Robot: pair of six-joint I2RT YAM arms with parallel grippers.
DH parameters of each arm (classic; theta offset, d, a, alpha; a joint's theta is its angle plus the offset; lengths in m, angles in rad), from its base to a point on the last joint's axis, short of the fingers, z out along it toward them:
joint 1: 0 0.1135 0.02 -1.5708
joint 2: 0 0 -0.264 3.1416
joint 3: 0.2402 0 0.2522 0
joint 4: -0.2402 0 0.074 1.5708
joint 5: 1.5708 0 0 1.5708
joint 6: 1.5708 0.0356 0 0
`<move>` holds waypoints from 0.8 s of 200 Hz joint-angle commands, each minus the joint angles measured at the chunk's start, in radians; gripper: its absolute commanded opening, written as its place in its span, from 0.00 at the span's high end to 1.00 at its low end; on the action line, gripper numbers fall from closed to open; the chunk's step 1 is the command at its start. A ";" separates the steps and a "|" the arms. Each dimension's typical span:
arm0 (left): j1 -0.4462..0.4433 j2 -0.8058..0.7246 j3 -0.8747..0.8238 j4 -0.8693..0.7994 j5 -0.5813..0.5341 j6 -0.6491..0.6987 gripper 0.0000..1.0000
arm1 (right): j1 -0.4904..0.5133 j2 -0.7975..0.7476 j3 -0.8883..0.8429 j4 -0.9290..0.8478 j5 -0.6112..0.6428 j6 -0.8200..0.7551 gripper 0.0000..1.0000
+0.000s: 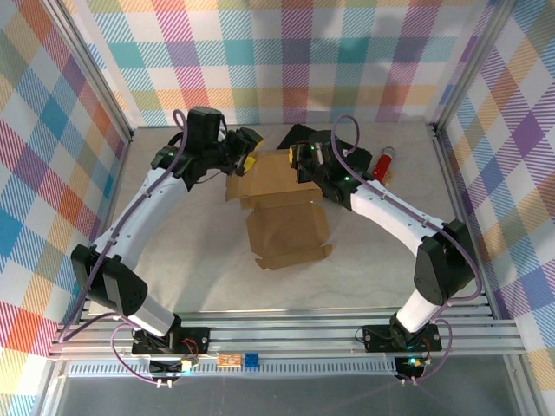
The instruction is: Fold the paper box
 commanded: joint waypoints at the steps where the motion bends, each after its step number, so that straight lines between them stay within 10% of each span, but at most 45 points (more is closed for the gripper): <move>1: -0.020 0.037 0.007 0.064 0.024 0.018 0.45 | 0.007 -0.039 0.027 -0.005 -0.008 -0.015 1.00; 58: -0.064 0.067 0.012 0.073 0.028 -0.011 0.47 | 0.007 -0.042 0.028 -0.012 -0.014 -0.017 1.00; 95: -0.050 0.067 0.010 0.091 0.026 -0.009 0.91 | 0.008 -0.057 0.025 -0.033 0.010 -0.033 1.00; 128: -0.021 -0.007 0.060 -0.039 -0.007 0.143 0.43 | -0.010 -0.074 0.015 -0.070 0.035 -0.051 1.00; 160: -0.011 -0.152 -0.020 -0.203 -0.052 0.385 0.47 | -0.039 -0.061 0.057 -0.143 0.026 -0.062 1.00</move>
